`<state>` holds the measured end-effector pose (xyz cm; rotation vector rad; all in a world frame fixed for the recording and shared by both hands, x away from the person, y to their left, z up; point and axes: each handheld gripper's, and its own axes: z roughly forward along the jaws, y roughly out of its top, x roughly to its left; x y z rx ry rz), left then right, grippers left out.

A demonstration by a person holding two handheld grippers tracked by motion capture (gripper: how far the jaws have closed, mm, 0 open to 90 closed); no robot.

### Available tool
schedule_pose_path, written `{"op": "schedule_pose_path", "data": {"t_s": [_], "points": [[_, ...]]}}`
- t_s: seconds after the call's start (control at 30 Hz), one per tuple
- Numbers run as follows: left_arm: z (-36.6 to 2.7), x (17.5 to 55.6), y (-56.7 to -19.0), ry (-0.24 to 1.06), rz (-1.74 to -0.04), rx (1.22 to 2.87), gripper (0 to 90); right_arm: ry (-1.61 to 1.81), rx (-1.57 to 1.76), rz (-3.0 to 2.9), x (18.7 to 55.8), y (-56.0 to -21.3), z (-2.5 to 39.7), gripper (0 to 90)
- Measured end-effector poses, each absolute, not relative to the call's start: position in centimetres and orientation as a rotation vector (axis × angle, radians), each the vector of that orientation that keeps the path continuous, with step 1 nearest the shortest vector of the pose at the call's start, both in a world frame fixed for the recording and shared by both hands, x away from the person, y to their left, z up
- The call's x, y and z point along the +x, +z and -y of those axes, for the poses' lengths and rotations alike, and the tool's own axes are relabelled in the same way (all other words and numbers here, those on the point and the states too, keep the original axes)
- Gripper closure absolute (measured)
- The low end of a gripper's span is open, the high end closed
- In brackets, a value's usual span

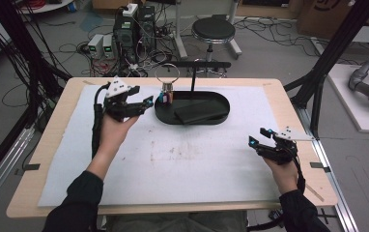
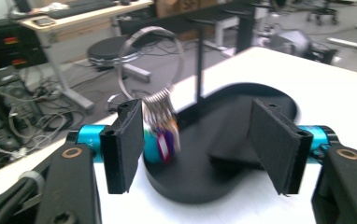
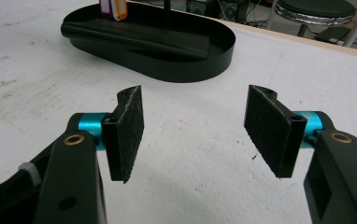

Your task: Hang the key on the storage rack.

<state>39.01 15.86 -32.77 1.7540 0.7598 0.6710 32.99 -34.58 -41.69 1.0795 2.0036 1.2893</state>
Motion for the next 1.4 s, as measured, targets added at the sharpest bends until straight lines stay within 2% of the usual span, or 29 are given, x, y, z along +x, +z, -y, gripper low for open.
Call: {"op": "schedule_pose_path", "data": {"t_s": [0.3,0.47,0.7,1.2,1.4], "points": [[-18.8,33.2,-35.3,0.672,-0.702,1.763,28.9,1.267,1.099,-1.987,32.9,-41.6,34.7,38.1],[-20.8,31.0,-37.7,0.679,-0.671,1.719,28.7,1.258,1.108,-1.986,32.9,-41.7,34.7,38.0],[-22.4,30.9,-39.9,0.673,-0.740,1.689,28.5,1.259,1.109,-1.974,33.0,-41.7,34.9,38.0],[-23.4,30.6,-40.2,0.683,-0.751,1.683,28.4,1.238,1.112,-1.970,33.4,-41.9,34.6,38.0],[-23.5,30.5,-40.4,0.681,-0.770,1.678,25.5,1.241,1.105,-1.973,33.5,-41.9,34.5,38.0]]}}
